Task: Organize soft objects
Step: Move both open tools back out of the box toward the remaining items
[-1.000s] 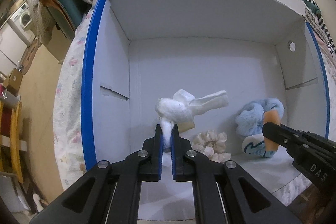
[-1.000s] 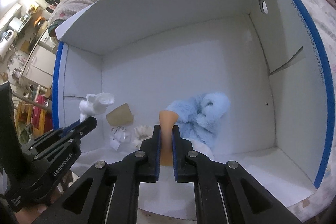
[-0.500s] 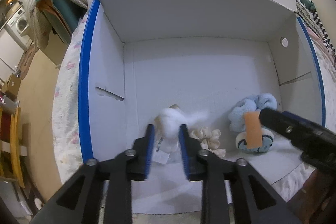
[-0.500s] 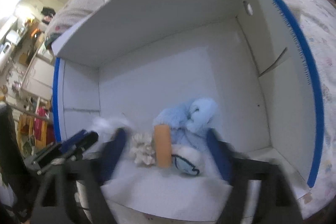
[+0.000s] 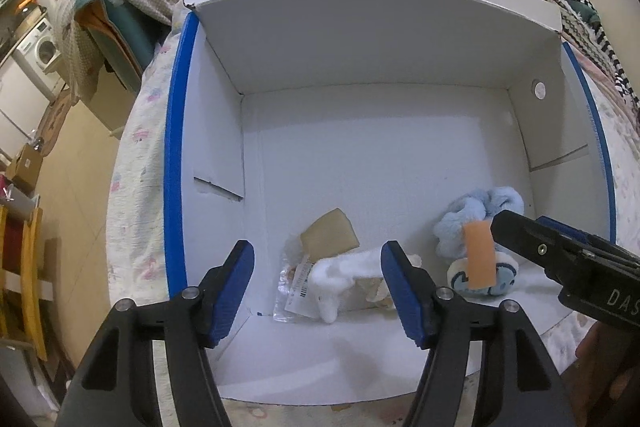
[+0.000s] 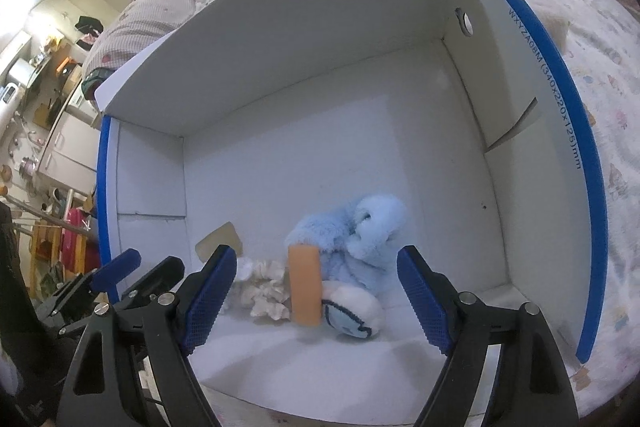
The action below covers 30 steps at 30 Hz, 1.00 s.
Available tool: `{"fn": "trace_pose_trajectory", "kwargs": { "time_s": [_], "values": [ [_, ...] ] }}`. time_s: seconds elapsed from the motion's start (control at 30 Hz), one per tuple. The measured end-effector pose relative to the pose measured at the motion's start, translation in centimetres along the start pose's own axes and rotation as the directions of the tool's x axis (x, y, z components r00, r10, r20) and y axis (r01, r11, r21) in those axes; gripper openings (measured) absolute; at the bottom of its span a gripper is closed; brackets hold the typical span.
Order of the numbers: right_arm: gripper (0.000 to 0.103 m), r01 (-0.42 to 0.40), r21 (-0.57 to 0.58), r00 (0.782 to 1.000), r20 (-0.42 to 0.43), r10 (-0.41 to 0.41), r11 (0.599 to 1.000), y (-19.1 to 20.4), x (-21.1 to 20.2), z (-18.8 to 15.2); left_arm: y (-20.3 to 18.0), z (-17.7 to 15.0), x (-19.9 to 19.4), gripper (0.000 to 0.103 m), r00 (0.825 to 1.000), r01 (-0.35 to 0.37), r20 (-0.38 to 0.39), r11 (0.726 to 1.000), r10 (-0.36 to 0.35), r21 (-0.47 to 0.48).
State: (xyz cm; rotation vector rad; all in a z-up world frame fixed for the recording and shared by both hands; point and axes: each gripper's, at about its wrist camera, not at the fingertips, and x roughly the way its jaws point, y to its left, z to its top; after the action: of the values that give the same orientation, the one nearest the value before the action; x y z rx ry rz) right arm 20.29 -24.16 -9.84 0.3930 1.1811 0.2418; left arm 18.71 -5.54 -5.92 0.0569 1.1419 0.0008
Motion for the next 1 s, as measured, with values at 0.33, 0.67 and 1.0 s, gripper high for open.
{"fn": "trace_pose_trajectory", "kwargs": {
  "time_s": [0.33, 0.67, 1.0],
  "values": [
    [0.088, -0.004, -0.012, 1.000, 0.018, 0.004, 1.000, 0.4, -0.7, -0.2, 0.0, -0.2, -0.9, 0.063, 1.000, 0.002, 0.026, 1.000, -0.002, -0.004],
    [0.088, -0.010, 0.004, 0.999, 0.040, 0.009, 1.000, 0.1, -2.3, -1.7, 0.9, -1.3, -3.0, 0.063, 0.998, 0.004, 0.061, 0.999, -0.001, -0.042],
    [0.088, -0.027, -0.006, 0.999, 0.047, 0.027, 1.000, 0.3, -4.5, -4.6, 3.4, -4.4, -6.0, 0.063, 0.996, 0.033, 0.084, 0.992, -0.022, -0.124]
  ]
}}
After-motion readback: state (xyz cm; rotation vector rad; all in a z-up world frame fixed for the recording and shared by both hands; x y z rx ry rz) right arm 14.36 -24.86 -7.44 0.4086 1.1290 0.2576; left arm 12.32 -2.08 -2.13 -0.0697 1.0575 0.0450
